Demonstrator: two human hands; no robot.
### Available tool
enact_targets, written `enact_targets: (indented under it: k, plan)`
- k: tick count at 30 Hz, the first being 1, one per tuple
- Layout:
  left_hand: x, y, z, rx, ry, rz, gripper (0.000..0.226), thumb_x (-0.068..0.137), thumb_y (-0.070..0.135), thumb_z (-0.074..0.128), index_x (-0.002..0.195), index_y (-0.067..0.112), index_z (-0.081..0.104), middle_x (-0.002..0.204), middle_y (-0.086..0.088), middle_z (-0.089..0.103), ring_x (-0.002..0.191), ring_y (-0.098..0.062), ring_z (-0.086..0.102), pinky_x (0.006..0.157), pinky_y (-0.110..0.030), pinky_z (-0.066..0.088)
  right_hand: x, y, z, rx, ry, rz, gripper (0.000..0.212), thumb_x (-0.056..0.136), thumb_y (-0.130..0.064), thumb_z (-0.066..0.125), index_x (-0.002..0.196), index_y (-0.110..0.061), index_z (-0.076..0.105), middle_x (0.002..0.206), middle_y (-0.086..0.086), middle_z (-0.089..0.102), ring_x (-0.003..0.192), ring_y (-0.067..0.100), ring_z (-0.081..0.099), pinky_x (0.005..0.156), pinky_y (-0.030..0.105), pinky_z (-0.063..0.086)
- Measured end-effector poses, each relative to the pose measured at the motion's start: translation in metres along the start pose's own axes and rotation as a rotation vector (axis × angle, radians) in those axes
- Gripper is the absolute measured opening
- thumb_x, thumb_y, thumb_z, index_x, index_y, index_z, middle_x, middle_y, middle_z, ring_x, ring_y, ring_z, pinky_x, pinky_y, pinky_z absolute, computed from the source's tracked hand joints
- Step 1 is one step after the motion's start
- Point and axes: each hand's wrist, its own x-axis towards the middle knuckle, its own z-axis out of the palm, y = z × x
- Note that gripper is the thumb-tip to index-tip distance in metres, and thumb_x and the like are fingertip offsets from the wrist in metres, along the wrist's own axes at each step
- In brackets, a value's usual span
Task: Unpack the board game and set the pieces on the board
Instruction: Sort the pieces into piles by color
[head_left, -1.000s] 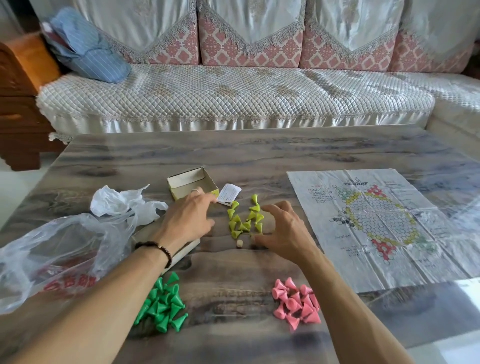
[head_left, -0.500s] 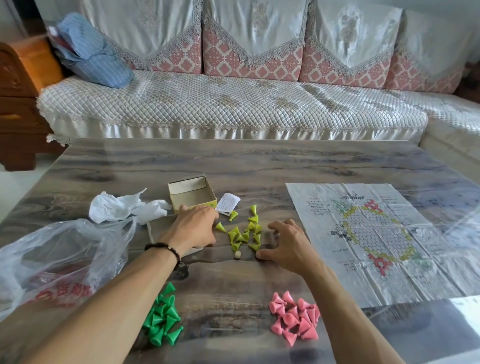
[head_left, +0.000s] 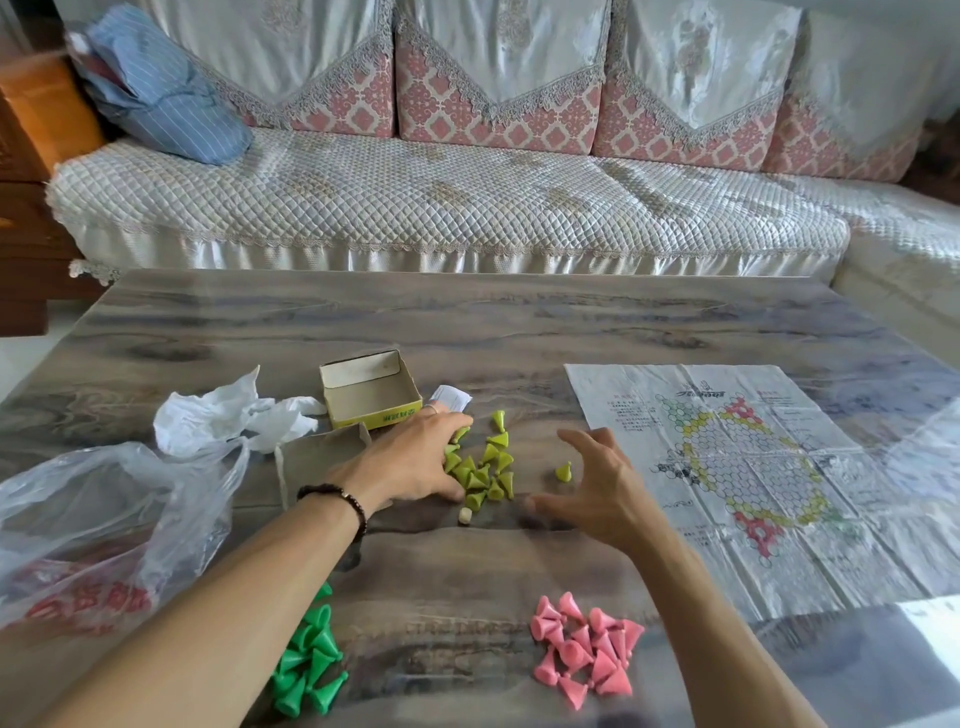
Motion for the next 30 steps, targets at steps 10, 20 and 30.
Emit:
enact_targets:
  k: [10,20,30]
  plan:
    - [0.006,-0.006,-0.005,-0.054,-0.143,0.019,0.109,0.061,0.029,0.092,0.150,0.018,0.030,0.133,-0.002,0.043,0.093,-0.012,0.053,0.079,-0.025,0.041,0.024,-0.021,0.013,-0.003,-0.147,-0.085,0.073,0.062,-0.038,0.084,0.126,-0.016,0.056,0.111,0.000,0.051,0.091,0.014,0.053,0.076,0.022,0.041]
    - [0.010,-0.007,-0.008,-0.048,-0.166,0.108,0.115,0.060,0.029,0.092,0.152,0.017,0.024,0.148,0.004,0.033,0.096,-0.004,0.041,0.080,-0.011,0.030,0.034,-0.022,0.003,-0.121,-0.428,-0.222,0.139,0.052,-0.057,0.086,0.153,-0.018,0.000,0.159,-0.006,-0.001,0.145,0.014,0.010,0.114,0.021,0.016]
    - [0.028,-0.009,0.001,-0.027,-0.071,0.081,0.091,0.064,0.036,0.089,0.141,0.013,0.046,0.134,-0.002,0.049,0.121,-0.018,0.047,0.098,-0.028,0.038,0.062,-0.033,0.013,-0.098,-0.302,-0.172,0.100,0.066,-0.041,0.084,0.146,-0.015,0.030,0.144,0.002,0.039,0.128,0.020,0.038,0.098,0.025,0.033]
